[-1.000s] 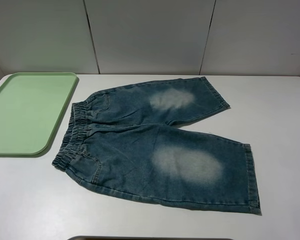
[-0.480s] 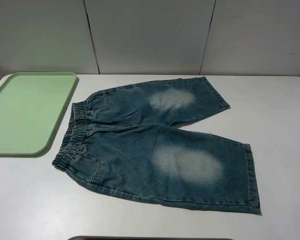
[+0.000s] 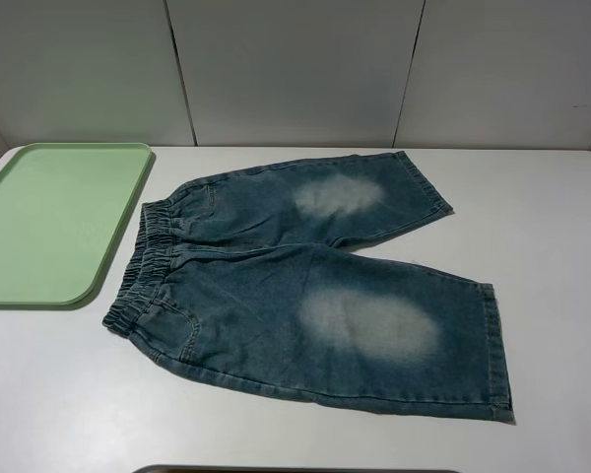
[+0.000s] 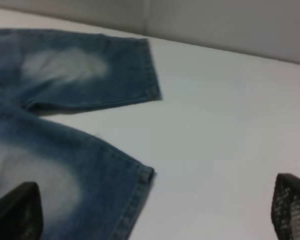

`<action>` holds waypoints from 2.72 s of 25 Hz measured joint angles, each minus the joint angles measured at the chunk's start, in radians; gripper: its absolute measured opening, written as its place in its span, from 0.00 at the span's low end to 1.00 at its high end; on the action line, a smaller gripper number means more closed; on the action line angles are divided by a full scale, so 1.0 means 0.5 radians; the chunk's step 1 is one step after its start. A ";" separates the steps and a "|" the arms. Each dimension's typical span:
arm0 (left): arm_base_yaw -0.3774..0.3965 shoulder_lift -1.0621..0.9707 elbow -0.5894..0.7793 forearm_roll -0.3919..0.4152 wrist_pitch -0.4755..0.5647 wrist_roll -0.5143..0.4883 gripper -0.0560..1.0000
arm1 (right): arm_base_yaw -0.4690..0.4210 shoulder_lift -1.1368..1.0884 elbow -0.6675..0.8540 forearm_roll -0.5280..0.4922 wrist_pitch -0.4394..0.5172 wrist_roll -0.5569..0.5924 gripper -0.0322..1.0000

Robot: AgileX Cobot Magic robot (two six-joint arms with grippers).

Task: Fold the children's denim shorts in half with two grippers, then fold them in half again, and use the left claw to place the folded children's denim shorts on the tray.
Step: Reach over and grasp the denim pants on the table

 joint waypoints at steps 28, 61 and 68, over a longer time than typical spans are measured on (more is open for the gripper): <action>-0.117 1.656 -0.452 -0.156 -0.275 1.389 0.88 | 0.926 1.357 0.051 -0.655 -0.176 -0.717 0.70; -0.117 1.929 0.144 -0.244 -0.873 2.351 0.88 | 1.022 1.936 0.745 -1.108 -1.384 -0.559 0.70; -0.117 1.959 0.144 -0.312 -1.024 2.351 0.88 | 1.022 2.205 0.743 -1.121 -1.585 -0.556 0.70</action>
